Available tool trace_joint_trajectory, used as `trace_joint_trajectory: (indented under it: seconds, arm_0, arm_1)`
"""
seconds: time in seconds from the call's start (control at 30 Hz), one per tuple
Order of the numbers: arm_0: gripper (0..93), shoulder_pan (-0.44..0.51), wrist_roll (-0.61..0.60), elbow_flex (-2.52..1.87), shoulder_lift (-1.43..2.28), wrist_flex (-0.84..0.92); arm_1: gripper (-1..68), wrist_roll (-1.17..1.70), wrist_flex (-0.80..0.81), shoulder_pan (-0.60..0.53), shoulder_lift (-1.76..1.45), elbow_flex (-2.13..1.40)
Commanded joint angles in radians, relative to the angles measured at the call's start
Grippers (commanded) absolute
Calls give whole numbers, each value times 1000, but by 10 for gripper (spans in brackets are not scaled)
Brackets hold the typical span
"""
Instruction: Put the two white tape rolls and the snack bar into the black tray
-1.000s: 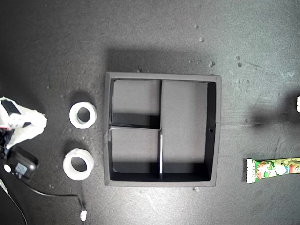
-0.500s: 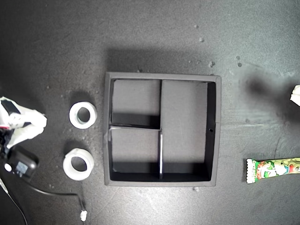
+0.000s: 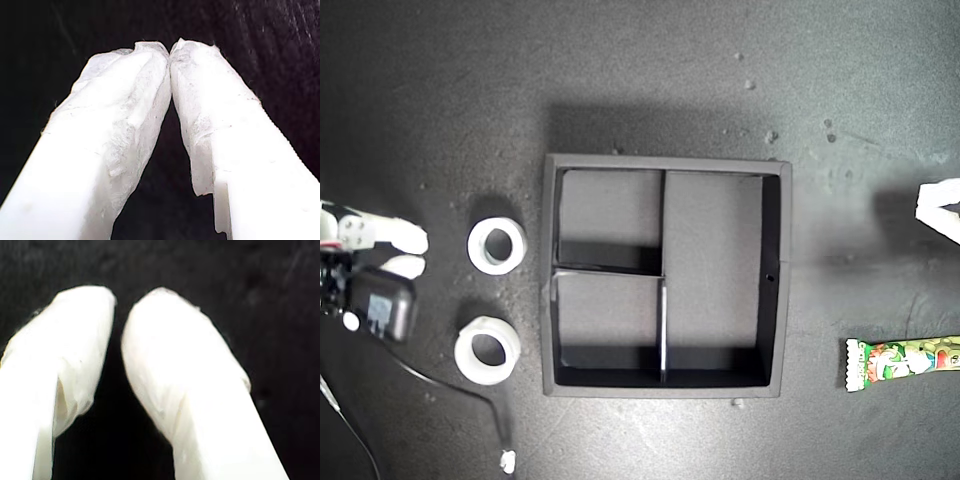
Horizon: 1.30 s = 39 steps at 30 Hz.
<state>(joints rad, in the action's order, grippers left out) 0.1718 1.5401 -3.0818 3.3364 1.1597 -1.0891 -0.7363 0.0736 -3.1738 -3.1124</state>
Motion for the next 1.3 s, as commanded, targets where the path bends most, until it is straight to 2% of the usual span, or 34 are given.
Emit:
trace_joint_trajectory:
  seconds: [0.0, 0.07, 0.17, 0.23, 0.3, 0.53, 0.67, 0.87, 1.27]
  arm_0:
    - [0, 106, -299, -57, 46, -198]
    - [0, 130, -351, -57, 46, -285]
    - [8, 101, -430, -48, 46, -365]
    - [84, 94, -472, -28, 46, -416]
    - [119, 91, -515, 12, 46, -445]
    - [160, 61, -578, 146, 6, -354]
    - [173, 75, -614, 272, -273, -399]
    - [158, 44, -678, 511, -764, -397]
    - [148, 29, -710, 591, -1008, -410]
  arm_1:
    - [-3, 190, 63, -54, -8, -12]
    - [-3, 236, 72, -71, -8, -12]
    - [-3, 279, 84, -91, -8, -12]
    - [-3, 276, 84, -91, -8, -12]
    - [-3, 258, 81, -87, -8, -12]
    - [-3, 178, 67, -80, -8, -12]
    - [-3, 103, 55, -72, -8, -12]
    - [-3, 120, 58, -98, -8, -12]
    - [-3, 121, 32, -80, -8, -12]
